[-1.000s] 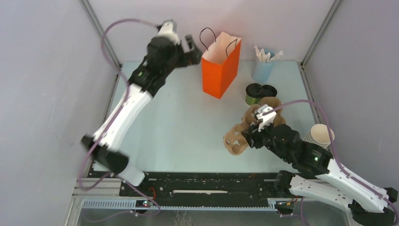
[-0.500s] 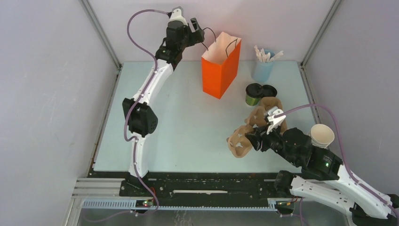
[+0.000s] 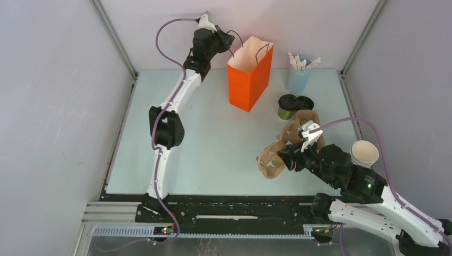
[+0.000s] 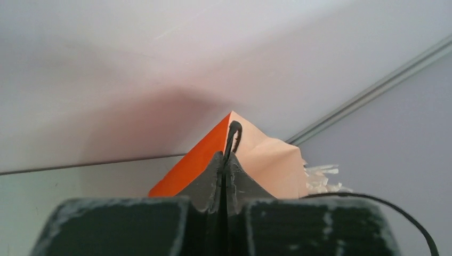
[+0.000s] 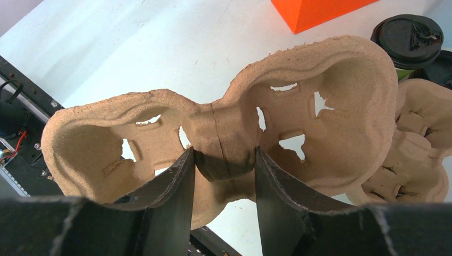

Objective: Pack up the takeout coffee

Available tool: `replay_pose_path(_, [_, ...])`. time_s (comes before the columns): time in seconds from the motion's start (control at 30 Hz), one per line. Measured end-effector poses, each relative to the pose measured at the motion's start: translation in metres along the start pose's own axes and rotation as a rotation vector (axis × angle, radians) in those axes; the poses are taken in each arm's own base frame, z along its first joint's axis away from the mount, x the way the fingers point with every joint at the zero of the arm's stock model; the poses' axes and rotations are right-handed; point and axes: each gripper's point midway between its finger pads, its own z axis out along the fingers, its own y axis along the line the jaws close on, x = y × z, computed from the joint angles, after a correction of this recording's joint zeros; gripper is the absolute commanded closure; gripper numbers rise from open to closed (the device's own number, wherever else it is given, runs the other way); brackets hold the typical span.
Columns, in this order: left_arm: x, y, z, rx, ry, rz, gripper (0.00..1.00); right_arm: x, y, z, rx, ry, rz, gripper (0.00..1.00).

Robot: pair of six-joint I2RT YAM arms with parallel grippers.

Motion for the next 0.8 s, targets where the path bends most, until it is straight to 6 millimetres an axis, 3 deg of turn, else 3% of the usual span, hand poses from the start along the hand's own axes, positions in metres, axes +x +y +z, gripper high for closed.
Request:
replay_pose_path(0.17, [-0.014, -0.017, -0.012, 0.069, 0.021, 0.014, 1.00, 0.002, 0.001, 0.002, -0.004, 0.012, -0.012, 0.58])
replay_pose_path(0.23, [-0.019, -0.027, -0.031, 0.091, 0.064, 0.025, 1.00, 0.003, 0.003, 0.003, -0.014, 0.018, -0.021, 0.58])
replay_pose_path(0.33, [-0.034, -0.056, -0.077, 0.147, 0.114, 0.023, 1.00, 0.005, 0.011, 0.005, -0.054, 0.041, -0.041, 0.59])
replay_pose_path(0.43, [-0.051, -0.096, -0.136, 0.235, 0.128, 0.030, 1.00, 0.004, 0.022, 0.008, -0.106, 0.068, -0.057, 0.60])
replay_pose_path(0.5, [-0.052, -0.124, -0.187, 0.305, 0.138, 0.034, 1.00, -0.001, 0.031, 0.006, -0.153, 0.081, -0.058, 0.60])
replay_pose_path(0.57, [-0.040, -0.152, -0.238, 0.394, 0.160, 0.037, 1.00, -0.010, 0.041, 0.002, -0.203, 0.073, -0.055, 0.60])
replay_pose_path(0.63, [-0.024, -0.171, -0.274, 0.464, 0.189, 0.034, 1.00, -0.019, 0.048, -0.006, -0.249, 0.058, -0.050, 0.60])
replay_pose_path(0.73, [0.012, -0.181, -0.315, 0.532, 0.265, 0.003, 1.00, -0.035, 0.057, -0.025, -0.321, 0.015, -0.040, 0.61])
replay_pose_path(0.8, [0.037, -0.178, -0.334, 0.546, 0.326, -0.026, 1.00, -0.048, 0.061, -0.040, -0.365, -0.018, -0.033, 0.61])
